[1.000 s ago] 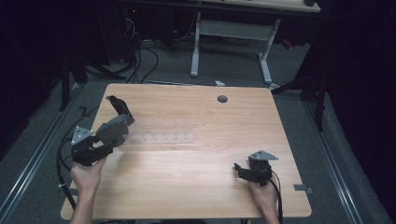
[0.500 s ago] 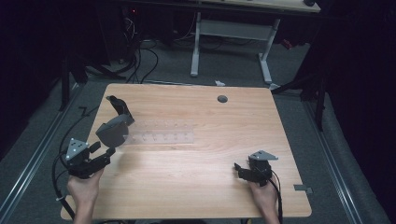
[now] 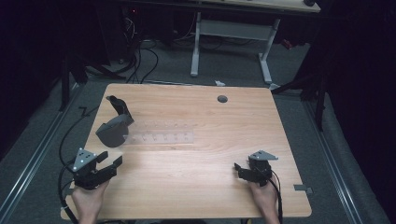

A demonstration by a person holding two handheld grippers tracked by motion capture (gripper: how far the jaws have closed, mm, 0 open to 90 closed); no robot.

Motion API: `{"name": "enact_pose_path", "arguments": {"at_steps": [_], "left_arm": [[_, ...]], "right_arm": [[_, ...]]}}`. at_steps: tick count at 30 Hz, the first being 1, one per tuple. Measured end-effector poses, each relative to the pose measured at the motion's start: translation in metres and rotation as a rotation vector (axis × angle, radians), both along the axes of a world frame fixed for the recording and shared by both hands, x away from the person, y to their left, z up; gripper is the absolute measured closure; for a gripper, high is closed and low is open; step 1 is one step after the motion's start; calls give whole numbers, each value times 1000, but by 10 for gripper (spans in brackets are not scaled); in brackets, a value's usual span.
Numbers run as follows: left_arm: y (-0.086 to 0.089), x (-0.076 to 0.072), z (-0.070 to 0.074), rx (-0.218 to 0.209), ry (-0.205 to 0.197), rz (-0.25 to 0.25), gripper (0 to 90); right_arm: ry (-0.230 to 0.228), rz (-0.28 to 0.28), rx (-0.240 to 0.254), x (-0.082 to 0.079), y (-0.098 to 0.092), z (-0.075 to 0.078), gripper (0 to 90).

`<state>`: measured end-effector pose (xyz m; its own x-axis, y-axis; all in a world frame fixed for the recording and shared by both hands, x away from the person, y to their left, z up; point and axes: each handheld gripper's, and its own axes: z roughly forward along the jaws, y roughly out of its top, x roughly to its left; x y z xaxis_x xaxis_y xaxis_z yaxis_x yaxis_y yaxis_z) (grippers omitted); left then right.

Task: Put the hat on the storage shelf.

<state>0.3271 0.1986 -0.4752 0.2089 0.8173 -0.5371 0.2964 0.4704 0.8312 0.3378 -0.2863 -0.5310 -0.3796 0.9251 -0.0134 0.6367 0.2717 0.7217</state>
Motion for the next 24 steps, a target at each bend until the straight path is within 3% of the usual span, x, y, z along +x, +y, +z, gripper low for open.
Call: {"name": "enact_pose_path", "arguments": {"at_steps": [17, 21, 24], "left_arm": [[-44, 2, -18, -3, 51, -130, 381], [-54, 8, -25, -8, 76, -156, 381], [-63, 14, -32, 10, 108, -173, 378]], "right_arm": [[-1, 1, -1, 0, 0, 0, 307], [0, -1, 1, 0, 0, 0, 307], [-1, 1, -1, 0, 0, 0, 307]]}}
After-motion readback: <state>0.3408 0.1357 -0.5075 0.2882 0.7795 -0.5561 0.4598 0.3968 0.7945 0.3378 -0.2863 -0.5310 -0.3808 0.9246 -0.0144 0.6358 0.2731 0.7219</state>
